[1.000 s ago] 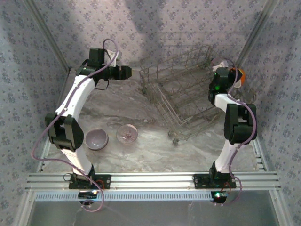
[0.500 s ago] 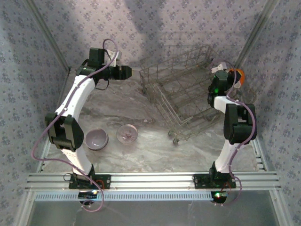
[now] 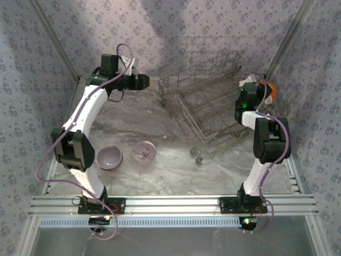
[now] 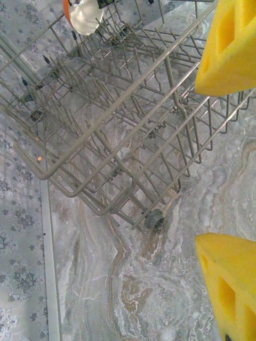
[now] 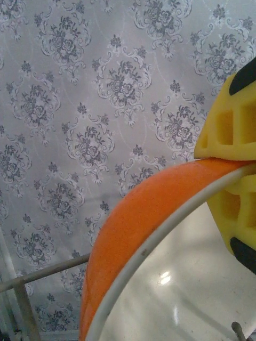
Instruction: Load the bowls into the dish rack
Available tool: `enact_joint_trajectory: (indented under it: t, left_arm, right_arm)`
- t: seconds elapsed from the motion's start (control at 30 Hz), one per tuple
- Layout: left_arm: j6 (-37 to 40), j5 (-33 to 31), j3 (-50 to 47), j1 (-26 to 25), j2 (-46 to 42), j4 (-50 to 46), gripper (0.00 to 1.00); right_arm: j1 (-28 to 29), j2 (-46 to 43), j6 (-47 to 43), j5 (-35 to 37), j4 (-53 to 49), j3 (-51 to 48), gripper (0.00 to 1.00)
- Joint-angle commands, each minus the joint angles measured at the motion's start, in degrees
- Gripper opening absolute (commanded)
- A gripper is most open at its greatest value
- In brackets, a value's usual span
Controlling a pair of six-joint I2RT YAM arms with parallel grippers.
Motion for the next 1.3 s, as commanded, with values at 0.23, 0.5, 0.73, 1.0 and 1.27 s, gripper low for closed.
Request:
enact_joint_trajectory:
  t: [0.23,0.5,0.73,1.0,1.27]
  left_arm:
    - [-1.58,2.81,0.17,0.02,-0.82,2.46,0.69]
    - [-1.37,3.34,0.64,-0.35,-0.18,1.89,0.69]
    - [-1.10,3.16,0.48,-0.34,-0.80,1.77,0.69]
    - [-0.93,2.96,0.95,-0.34,-0.90,1.67,0.69]
    - [-0.75,2.90,1.30,-0.34,-0.97,1.69,0.69]
  right_arm:
    - [-1.15,2.53,4.79,2.90,-11.97,6.44,0.00]
    - [-0.82,2.67,9.09,4.17,-19.43,10.99,0.00]
    - [-0.68,3.50,7.68,4.08,-18.46,11.08,0.00]
    - [0.27,1.93,4.55,4.47,-15.83,12.06,0.00]
    - [0.36,1.94,0.68,5.36,-13.26,14.73,0.00]
